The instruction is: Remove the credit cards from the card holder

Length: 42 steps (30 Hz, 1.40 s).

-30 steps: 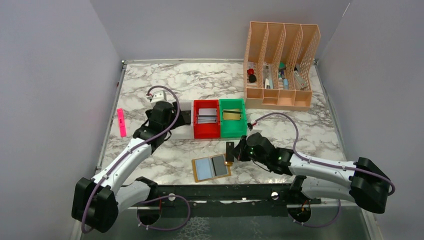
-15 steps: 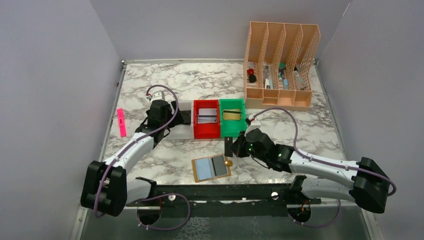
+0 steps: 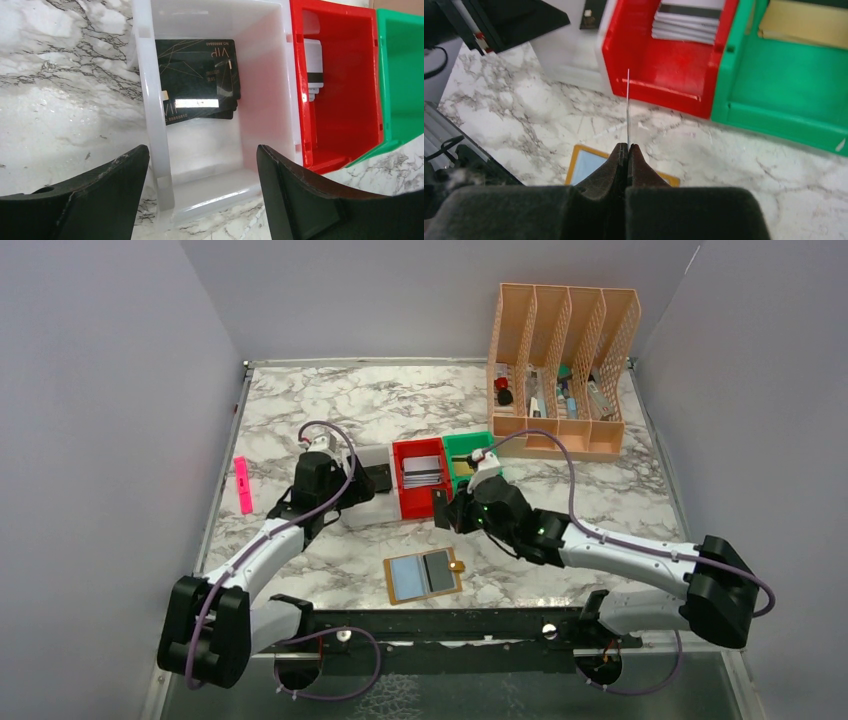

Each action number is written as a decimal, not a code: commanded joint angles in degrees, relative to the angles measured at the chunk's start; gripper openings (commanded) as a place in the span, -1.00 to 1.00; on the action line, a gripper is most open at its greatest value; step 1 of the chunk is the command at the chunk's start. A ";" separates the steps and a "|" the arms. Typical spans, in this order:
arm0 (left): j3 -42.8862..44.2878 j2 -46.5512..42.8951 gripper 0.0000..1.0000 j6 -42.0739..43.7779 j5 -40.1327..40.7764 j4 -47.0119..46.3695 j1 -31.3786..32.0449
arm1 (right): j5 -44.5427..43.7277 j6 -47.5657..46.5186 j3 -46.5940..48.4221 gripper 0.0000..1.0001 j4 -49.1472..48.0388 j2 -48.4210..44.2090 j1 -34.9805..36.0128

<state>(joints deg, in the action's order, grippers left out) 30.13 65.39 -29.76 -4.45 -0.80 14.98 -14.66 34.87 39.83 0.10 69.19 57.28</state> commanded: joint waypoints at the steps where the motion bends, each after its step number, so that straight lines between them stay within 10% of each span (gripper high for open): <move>1: 0.47 -2.66 0.68 -1.21 0.57 2.98 0.04 | 1.67 -10.44 6.27 -0.97 -7.09 4.53 -0.14; 21: -4.72 -30.46 0.81 -15.98 37.24 21.93 0.04 | 8.07 -50.74 32.63 -0.93 -16.73 37.30 1.45; 42: -5.27 -36.23 0.81 -18.22 40.75 23.69 0.04 | -6.64 -71.53 46.68 -0.81 -11.31 56.24 2.88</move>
<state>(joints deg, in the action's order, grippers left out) 25.28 30.39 -47.51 34.22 22.85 15.03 -19.51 -34.26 84.82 -13.43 124.33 59.70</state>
